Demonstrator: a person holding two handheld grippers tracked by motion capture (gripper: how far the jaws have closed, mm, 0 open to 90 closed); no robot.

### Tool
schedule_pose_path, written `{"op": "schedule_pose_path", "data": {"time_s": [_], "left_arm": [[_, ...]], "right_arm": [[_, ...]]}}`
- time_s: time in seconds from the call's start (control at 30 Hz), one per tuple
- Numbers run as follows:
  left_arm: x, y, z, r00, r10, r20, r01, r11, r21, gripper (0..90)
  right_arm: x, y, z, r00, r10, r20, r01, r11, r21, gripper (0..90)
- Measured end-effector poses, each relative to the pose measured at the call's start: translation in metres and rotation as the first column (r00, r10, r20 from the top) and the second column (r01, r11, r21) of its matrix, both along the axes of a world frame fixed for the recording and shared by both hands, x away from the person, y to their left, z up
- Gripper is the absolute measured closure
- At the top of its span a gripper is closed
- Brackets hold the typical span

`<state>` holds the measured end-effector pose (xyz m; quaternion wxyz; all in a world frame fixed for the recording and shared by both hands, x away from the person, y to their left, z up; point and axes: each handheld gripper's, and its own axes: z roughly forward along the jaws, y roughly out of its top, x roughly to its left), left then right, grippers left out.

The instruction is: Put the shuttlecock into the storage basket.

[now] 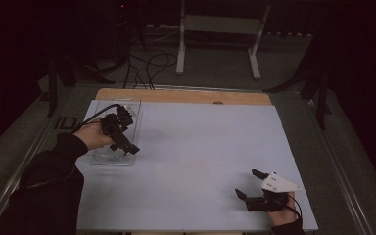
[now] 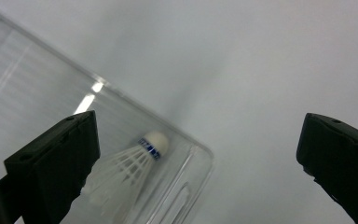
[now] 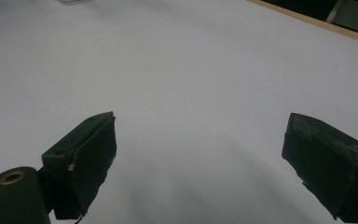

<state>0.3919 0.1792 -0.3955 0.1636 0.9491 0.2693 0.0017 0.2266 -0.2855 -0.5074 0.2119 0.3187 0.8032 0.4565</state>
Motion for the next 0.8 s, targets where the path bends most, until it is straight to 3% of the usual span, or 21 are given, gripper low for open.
{"op": "schedule_pose_path", "data": {"time_s": [0.27,0.8], "left_arm": [[-0.003,-0.014,0.003,0.9992,-0.039,0.012,0.04,0.9986,-0.035,0.2],[-0.011,-0.037,0.003,0.995,-0.095,0.029,0.097,0.9938,-0.055,0.2]], "right_arm": [[0.0,0.0,0.0,1.0,0.002,-0.001,-0.002,1.0,0.0,9.8],[0.0,0.0,0.0,1.0,0.0,-0.001,0.0,1.0,0.0,9.8]]}}
